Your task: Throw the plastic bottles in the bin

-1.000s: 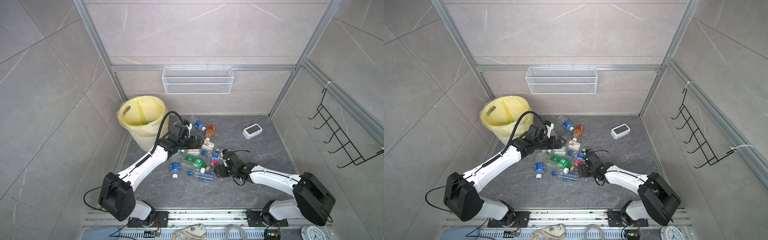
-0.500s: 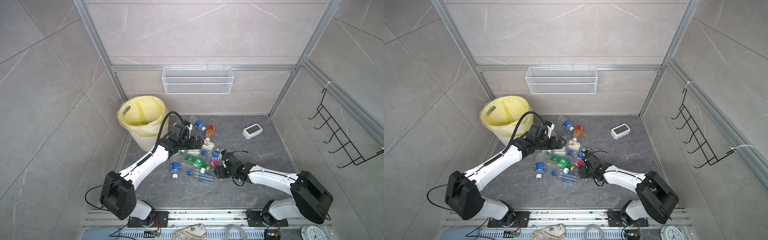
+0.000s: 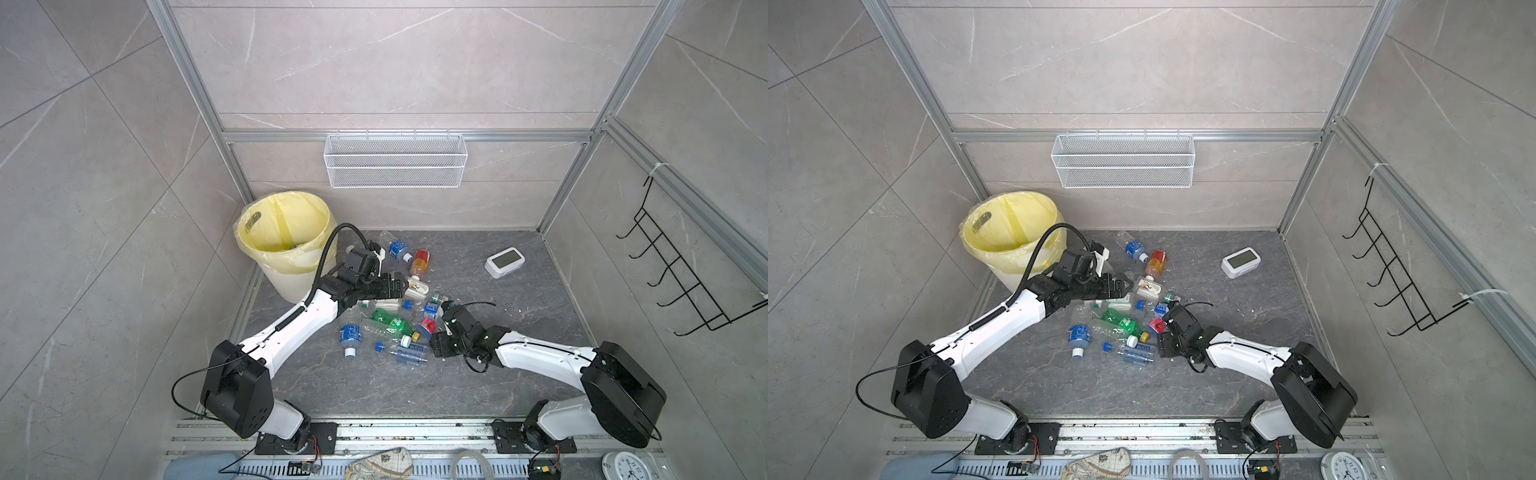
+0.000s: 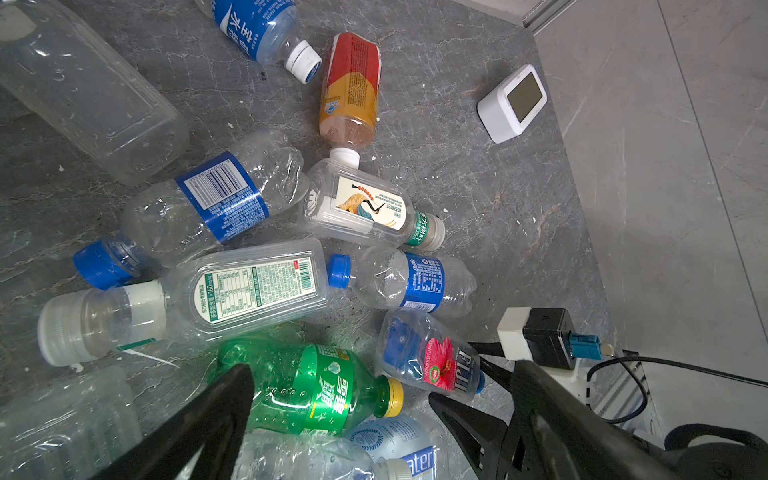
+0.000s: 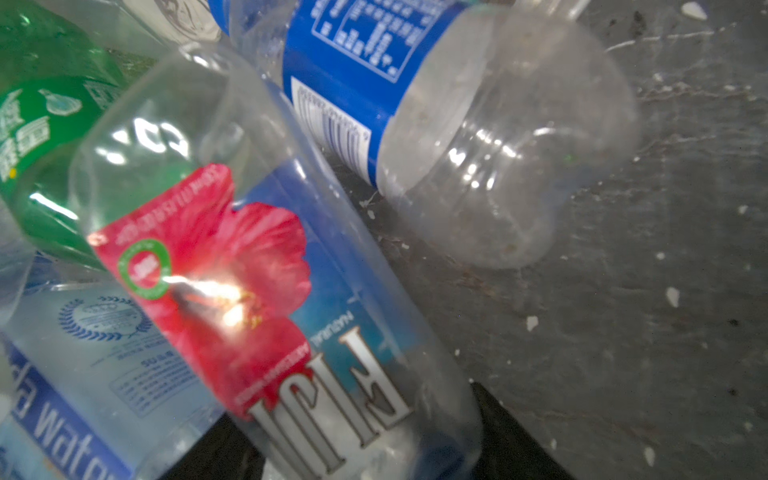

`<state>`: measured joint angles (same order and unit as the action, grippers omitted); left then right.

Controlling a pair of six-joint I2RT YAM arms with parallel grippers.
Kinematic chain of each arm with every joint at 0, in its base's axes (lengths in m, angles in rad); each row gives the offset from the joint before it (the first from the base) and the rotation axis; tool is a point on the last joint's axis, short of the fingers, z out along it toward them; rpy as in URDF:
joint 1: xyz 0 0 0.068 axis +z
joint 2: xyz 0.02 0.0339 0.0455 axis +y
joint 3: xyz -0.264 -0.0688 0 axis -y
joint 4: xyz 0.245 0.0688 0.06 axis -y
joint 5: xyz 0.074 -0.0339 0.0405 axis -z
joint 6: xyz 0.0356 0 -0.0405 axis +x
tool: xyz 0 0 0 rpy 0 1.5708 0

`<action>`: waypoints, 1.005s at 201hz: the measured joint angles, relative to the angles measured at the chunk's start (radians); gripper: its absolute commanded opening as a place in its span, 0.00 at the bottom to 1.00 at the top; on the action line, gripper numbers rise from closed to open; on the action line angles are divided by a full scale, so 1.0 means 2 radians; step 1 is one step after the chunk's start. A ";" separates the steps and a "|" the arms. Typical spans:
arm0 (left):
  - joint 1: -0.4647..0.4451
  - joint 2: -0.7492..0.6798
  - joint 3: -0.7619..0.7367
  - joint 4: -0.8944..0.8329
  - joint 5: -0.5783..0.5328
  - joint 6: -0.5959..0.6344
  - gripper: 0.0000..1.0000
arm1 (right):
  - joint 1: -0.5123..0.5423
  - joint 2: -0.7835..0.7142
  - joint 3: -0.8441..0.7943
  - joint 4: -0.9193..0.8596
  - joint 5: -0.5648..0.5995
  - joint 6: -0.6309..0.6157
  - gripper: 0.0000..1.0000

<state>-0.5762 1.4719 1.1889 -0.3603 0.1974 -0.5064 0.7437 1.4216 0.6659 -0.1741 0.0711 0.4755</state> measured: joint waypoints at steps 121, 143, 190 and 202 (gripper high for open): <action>0.002 0.000 0.000 0.008 0.025 -0.017 1.00 | 0.022 0.046 0.021 0.000 0.036 -0.015 0.73; 0.004 0.000 0.000 0.009 0.025 -0.021 1.00 | 0.022 0.046 0.021 -0.001 0.041 -0.016 0.71; 0.006 0.000 0.000 0.011 0.031 -0.022 1.00 | 0.022 0.047 0.026 -0.005 0.047 -0.017 0.66; 0.006 0.000 0.000 0.012 0.032 -0.022 1.00 | 0.022 0.047 0.026 -0.006 0.048 -0.017 0.65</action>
<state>-0.5636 1.4719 1.1889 -0.3355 0.2623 -0.5510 0.7872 1.5150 0.7185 -0.1860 0.1680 0.4408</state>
